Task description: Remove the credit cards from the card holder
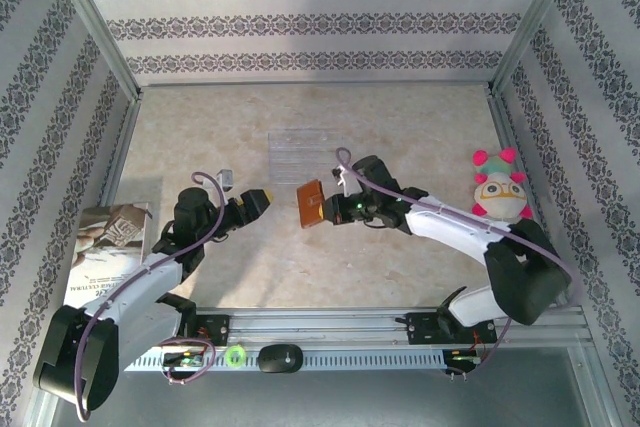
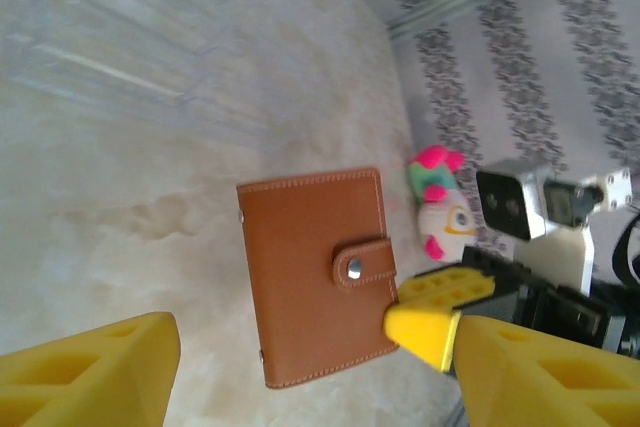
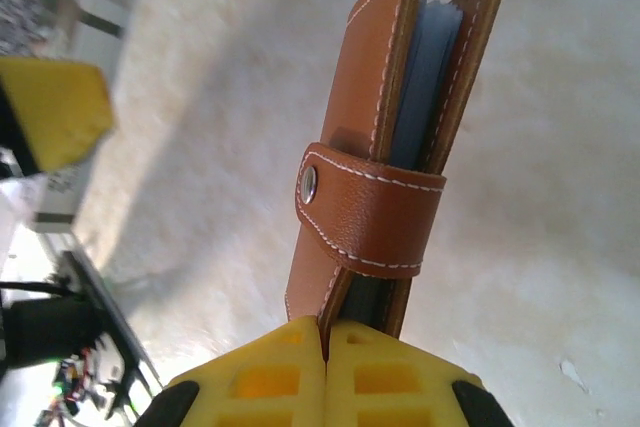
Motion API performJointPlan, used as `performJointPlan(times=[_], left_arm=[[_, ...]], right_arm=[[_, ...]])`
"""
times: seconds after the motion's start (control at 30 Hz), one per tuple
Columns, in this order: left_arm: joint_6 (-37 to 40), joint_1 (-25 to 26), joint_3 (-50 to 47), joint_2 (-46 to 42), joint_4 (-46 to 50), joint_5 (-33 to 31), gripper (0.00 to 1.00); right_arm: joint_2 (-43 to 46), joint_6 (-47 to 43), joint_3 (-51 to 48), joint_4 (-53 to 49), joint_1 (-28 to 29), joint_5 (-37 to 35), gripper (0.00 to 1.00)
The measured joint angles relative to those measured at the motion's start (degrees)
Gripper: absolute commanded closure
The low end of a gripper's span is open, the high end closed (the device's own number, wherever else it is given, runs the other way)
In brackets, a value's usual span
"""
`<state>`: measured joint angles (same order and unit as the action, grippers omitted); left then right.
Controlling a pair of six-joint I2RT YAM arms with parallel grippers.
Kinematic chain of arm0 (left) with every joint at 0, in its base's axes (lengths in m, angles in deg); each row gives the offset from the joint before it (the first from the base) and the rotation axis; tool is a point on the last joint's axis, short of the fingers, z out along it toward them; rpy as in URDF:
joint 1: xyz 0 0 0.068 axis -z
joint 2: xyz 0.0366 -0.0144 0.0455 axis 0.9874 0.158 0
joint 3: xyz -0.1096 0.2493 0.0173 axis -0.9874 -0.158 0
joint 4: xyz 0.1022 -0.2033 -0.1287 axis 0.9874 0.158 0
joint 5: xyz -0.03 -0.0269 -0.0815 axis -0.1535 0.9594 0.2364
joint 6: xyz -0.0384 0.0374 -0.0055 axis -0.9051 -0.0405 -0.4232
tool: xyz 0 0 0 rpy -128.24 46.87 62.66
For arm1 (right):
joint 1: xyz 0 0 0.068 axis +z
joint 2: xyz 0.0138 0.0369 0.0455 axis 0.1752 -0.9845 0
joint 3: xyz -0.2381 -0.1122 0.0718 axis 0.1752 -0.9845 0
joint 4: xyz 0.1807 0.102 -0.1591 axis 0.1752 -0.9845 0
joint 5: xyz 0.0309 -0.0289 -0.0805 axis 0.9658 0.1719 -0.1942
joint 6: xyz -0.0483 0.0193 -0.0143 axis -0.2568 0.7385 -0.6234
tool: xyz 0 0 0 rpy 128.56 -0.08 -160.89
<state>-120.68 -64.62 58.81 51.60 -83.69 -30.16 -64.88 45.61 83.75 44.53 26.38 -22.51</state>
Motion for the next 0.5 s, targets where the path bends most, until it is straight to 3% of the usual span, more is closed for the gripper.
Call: performJointPlan(times=[0.23,0.5], left_arm=[[-3.7,0.3,-0.4,4.4,-14.5,4.3,0.42],[-10.7,1.3,-0.4,12.3,-31.7,7.8,0.42]], right_arm=[[5.7,1.4,2.3,4.1,-1.1,5.9,1.00],[6.4,6.1,3.1,11.1,-1.1,12.0,1.00]])
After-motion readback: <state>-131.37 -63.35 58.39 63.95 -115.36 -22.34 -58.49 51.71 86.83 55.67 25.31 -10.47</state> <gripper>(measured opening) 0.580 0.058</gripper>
